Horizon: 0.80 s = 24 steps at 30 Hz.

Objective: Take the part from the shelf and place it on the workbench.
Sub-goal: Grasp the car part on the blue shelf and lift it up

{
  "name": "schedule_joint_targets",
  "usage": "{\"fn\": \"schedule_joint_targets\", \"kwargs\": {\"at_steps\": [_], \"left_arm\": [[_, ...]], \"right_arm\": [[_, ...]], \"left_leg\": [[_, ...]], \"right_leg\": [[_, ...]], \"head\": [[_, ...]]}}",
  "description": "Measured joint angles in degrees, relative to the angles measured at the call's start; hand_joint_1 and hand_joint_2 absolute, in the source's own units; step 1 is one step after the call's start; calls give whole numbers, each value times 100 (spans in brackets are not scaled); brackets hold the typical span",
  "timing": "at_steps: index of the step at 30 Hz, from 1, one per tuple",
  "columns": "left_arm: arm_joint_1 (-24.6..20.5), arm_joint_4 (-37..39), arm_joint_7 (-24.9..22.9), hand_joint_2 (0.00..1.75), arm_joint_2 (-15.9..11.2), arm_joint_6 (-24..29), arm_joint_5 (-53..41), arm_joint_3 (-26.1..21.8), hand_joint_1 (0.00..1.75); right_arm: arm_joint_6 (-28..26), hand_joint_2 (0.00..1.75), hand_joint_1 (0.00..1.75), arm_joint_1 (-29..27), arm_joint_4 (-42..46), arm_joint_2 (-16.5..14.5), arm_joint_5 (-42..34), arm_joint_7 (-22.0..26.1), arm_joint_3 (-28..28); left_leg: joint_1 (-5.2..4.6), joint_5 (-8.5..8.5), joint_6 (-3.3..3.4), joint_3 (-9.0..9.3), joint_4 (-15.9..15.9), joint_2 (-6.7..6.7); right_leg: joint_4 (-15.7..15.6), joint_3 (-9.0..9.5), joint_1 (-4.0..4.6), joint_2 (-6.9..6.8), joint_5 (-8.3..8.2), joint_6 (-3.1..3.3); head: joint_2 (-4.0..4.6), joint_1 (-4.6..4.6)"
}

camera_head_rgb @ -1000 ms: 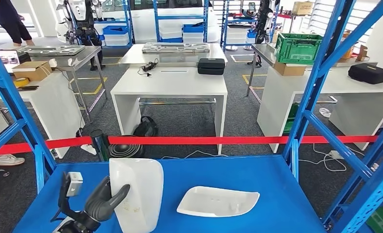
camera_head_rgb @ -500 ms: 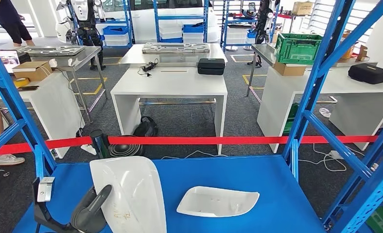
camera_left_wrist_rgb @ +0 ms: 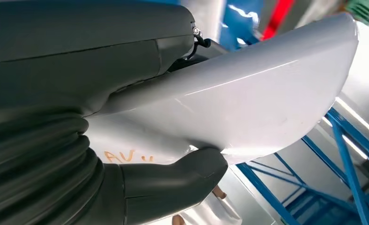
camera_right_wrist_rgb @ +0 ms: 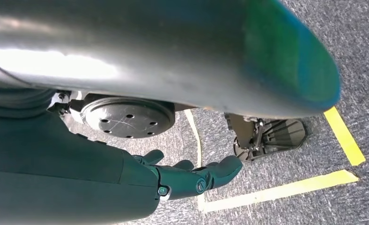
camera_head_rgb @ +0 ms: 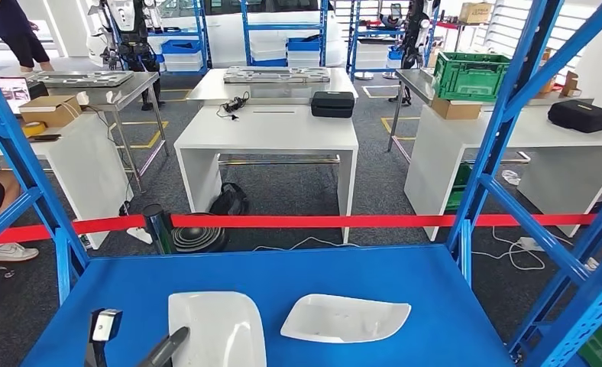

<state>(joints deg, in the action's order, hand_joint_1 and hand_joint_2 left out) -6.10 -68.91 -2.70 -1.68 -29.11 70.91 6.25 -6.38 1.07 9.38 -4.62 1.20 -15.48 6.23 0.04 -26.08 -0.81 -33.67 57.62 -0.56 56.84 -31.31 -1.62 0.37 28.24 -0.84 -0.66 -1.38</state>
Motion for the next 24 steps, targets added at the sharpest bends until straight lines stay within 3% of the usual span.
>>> {"fn": "schedule_joint_targets", "kwargs": {"at_steps": [2,3,6,7,8,9,12,13,17,19,22,23,24], "left_arm": [[78,187,-38,175,7,-27,41,16,175],[100,261,-45,175,13,-38,54,26,175],[146,457,-49,175,41,-51,62,39,175],[163,507,-49,175,48,-50,62,40,175],[177,543,-50,175,52,-49,63,40,175],[187,576,-58,175,56,-44,74,40,175],[227,683,-114,175,104,1,179,44,175],[257,733,-125,175,140,14,223,53,175],[435,1065,-55,175,299,-29,373,146,175],[521,1276,37,175,338,-130,402,201,175],[608,1554,210,175,375,-269,350,270,175],[640,1618,243,175,386,-286,316,280,175],[667,1666,252,175,395,-286,286,283,175]], "right_arm": [[-3,0,0,0,0,-8,20,0,0],[-5,0,0,1,0,-9,28,0,0],[-9,0,0,0,0,-9,37,-1,0],[-9,0,0,-4,0,-9,37,-1,0],[-9,0,0,-7,0,-9,38,0,0],[-10,0,0,-8,0,-8,42,0,0],[-14,0,0,10,1,-6,81,0,0],[-15,0,0,16,1,-6,100,4,0],[0,0,0,24,0,-6,230,14,-1],[36,0,0,22,0,-2,340,14,-9],[86,0,0,21,0,15,498,14,-57],[97,0,0,21,0,21,535,14,-77],[103,0,0,21,0,26,560,14,-95]], "left_leg": [[30,42,50,17,-49,12],[47,64,77,25,-80,21],[56,86,118,5,-90,44],[55,84,119,-16,-69,49],[56,83,117,-41,-42,51],[61,81,111,-70,-9,51],[77,68,41,-149,103,38],[74,67,0,-162,130,32],[72,94,-184,-212,156,20],[86,-184,-241,-322,415,25],[91,-864,-284,-593,1392,30],[90,-938,-287,-595,1584,30],[90,-902,-282,-500,1575,30]], "right_leg": [[43,-10,-1,-1,44,-35],[166,-62,5,-4,145,-45],[1188,-512,12,-11,717,-65],[1516,-658,11,-11,833,-71],[1662,-717,7,-12,837,-74],[1571,-661,1,-13,728,-75],[548,-96,1,-11,292,-43],[346,12,15,-4,231,-12],[252,-35,35,6,168,176],[215,-94,17,-5,80,262],[223,-228,44,-15,-22,304],[230,-280,53,-17,-55,303],[238,-327,60,-18,-87,298]], "head": [[0,0],[0,9],[0,40],[0,43],[0,46],[0,49],[0,59],[0,60],[0,41],[0,12],[0,-25],[0,-29],[0,-34]]}}
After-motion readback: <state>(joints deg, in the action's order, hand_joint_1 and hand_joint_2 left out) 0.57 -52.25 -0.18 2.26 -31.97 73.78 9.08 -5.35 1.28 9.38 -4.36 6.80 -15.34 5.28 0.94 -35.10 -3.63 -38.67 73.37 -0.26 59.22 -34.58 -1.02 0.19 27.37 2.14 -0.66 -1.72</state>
